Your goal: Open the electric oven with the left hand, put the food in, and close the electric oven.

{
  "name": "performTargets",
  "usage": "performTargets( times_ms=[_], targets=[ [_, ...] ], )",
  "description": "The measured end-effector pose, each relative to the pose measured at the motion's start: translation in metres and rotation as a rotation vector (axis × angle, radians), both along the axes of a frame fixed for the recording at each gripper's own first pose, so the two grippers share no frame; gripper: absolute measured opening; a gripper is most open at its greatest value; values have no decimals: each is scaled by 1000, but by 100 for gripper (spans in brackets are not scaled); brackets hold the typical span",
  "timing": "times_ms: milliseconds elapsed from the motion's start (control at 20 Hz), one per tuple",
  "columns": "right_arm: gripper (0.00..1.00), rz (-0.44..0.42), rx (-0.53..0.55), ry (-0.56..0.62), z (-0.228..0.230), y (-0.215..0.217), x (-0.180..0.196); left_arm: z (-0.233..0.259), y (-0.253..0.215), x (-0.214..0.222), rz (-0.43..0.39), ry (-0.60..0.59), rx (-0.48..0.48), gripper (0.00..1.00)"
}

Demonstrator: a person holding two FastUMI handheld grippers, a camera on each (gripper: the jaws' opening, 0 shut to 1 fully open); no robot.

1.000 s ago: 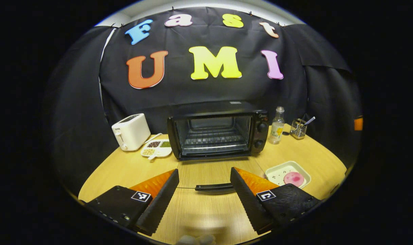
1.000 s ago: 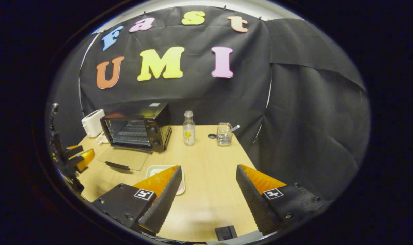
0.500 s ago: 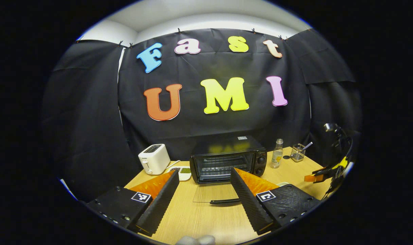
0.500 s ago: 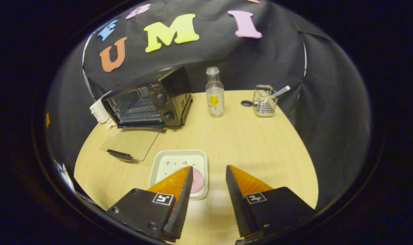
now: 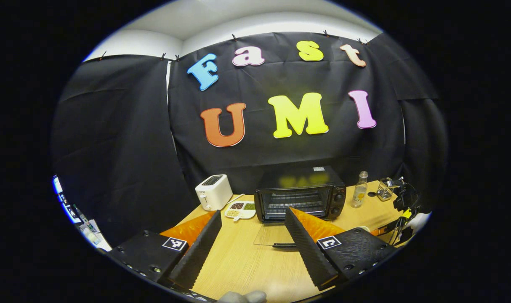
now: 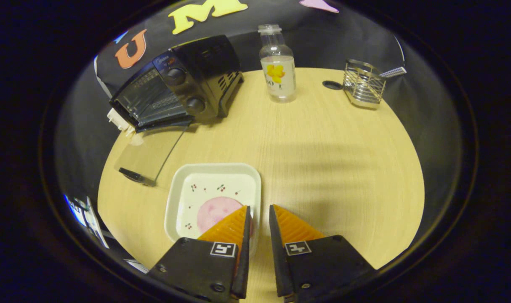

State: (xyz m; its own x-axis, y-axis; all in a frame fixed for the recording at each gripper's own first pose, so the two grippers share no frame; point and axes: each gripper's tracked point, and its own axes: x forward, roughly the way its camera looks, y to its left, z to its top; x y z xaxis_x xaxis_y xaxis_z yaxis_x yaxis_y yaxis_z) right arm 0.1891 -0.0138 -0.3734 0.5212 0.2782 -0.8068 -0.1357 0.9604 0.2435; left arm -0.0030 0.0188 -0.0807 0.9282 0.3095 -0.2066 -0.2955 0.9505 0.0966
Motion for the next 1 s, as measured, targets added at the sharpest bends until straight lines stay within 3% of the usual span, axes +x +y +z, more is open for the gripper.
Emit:
performTargets(
  times_ms=[150, 250, 300, 600, 750, 850, 1000],
  targets=[
    [21, 22, 33, 76, -7, 4, 0, -1, -5, -1, 40, 5, -16, 96],
    [17, -14, 81, 150, -4, 5, -2, -3, -11, -4, 63, 6, -37, 96],
    [11, -27, 116, 194, -4, 6, -3, -4, -15, -4, 74, 5, -49, 97],
    [1, -73, 446, 351, -1, 5, -2, -15, -26, -15, 123, 12, -76, 97],
    [0, -89, 567, 351, 0, 7, -3, -14, -25, -15, 134, 31, -70, 97],
    [4, -122, 610, 326, 2, 5, 0, -11, -27, -13, 125, 41, -64, 97],
    [0, -196, 652, 276, 11, -2, 4, -10, -28, -10, 103, 61, -49, 97]
  ],
)
